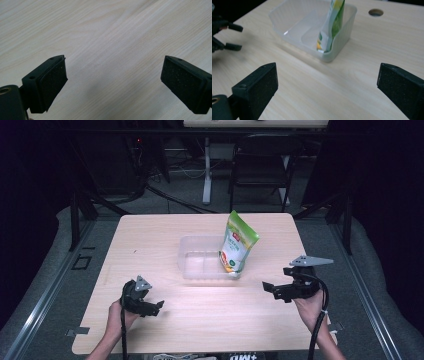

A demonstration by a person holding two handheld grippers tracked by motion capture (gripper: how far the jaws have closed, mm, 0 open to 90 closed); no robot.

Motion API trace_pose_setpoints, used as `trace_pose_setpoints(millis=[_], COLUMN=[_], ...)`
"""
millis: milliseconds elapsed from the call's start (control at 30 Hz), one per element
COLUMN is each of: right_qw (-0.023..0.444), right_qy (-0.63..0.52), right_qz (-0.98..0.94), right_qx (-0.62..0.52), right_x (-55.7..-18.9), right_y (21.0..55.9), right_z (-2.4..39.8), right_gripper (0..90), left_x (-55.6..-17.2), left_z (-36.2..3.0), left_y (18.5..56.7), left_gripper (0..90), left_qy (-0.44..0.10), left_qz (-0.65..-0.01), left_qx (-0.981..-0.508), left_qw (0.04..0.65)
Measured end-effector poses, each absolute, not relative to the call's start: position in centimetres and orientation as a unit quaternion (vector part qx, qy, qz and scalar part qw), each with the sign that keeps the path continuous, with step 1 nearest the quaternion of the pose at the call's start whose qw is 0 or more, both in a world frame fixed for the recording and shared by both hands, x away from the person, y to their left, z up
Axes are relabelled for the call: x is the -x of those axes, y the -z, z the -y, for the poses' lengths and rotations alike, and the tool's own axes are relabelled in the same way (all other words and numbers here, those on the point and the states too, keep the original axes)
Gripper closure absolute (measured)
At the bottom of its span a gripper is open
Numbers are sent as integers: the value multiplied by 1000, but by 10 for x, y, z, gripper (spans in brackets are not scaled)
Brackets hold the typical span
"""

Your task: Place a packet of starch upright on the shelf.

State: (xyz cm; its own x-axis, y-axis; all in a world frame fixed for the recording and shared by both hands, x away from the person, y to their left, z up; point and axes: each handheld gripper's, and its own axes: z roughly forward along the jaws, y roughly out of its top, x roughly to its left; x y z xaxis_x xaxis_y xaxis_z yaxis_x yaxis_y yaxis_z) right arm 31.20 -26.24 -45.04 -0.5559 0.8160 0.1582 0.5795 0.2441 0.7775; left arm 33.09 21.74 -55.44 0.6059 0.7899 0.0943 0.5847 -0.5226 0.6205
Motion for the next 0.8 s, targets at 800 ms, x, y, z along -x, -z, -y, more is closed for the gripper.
trace_pose_setpoints(millis=[800], right_qw=[109], right_qy=[-360], right_qz=[-804], right_qx=[-460], right_x=[-288], right_y=[532], right_z=[276], right_gripper=[0], left_x=[-332], left_z=[-217], left_y=[555], left_gripper=[62], left_qy=[-188], left_qz=[-402], left_qx=[-854], left_qw=[273])
